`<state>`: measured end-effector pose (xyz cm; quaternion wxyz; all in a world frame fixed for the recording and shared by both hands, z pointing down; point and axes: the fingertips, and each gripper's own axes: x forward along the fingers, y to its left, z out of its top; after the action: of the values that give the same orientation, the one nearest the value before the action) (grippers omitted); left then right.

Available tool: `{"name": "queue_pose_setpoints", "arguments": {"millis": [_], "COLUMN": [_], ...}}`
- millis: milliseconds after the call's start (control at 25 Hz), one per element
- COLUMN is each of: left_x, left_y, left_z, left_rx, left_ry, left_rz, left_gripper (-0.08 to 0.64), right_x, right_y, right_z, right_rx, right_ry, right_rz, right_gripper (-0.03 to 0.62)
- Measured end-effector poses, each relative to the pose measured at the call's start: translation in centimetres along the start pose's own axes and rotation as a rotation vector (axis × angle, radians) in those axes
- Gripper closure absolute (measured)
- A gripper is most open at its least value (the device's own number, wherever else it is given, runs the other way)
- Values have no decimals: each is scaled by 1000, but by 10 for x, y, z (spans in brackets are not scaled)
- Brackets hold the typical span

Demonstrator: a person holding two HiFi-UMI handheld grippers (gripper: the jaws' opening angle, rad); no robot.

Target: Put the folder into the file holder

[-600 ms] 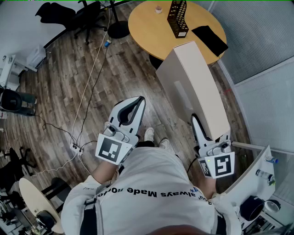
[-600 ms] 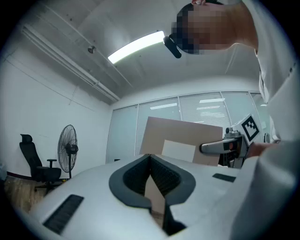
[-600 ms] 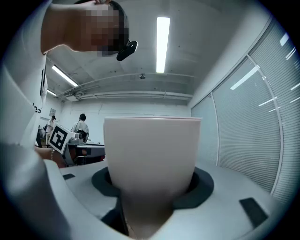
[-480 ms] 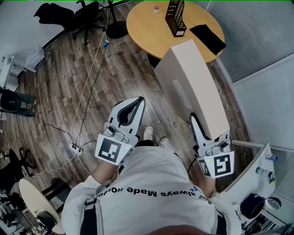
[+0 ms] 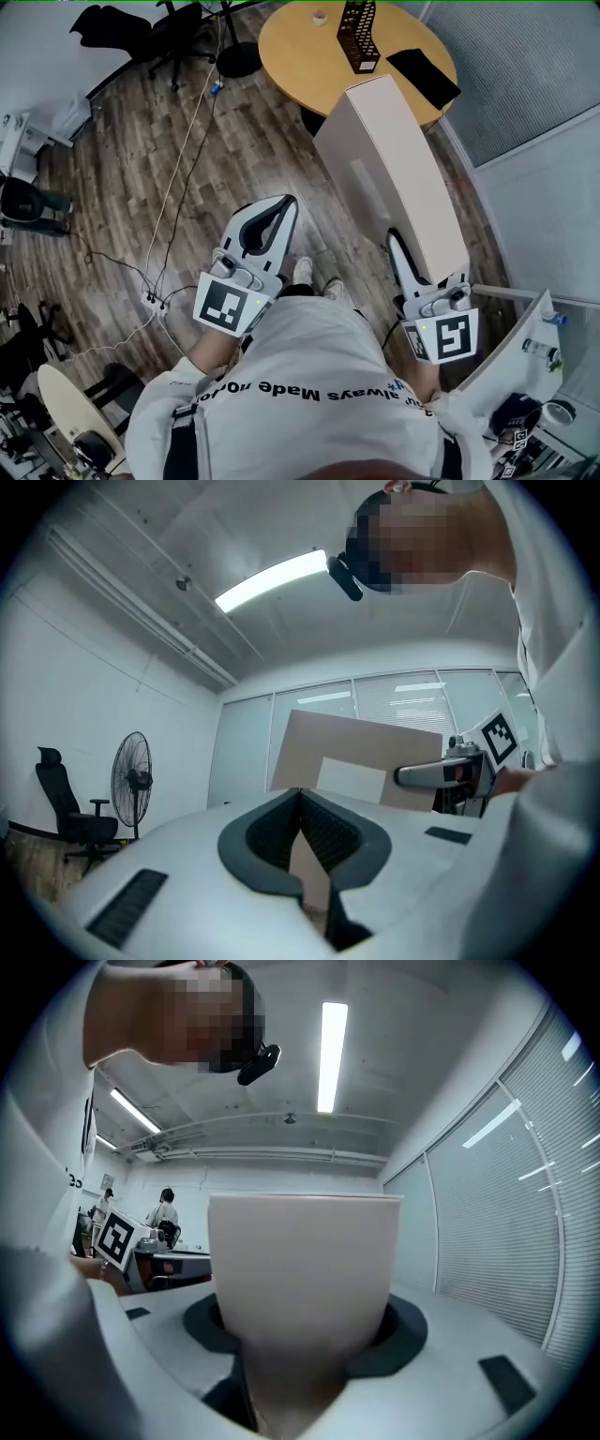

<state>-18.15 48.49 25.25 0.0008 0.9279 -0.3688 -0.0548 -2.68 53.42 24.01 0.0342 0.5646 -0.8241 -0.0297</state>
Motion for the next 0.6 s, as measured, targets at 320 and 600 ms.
{"name": "queue_pose_setpoints", "arguments": {"millis": [320, 600], "left_x": [-1, -4], "left_y": [18, 43], "left_z": [-1, -6], "left_rx": [4, -3], "left_ry": [3, 11], "left_rz": [-2, 0], "left_gripper": [535, 535], "right_x": [17, 41], "right_y": [4, 11], "right_z": [3, -4], "right_rx": [19, 23], "right_ry": [-16, 3], "right_rz": [3, -10], "right_gripper": [305, 305]}}
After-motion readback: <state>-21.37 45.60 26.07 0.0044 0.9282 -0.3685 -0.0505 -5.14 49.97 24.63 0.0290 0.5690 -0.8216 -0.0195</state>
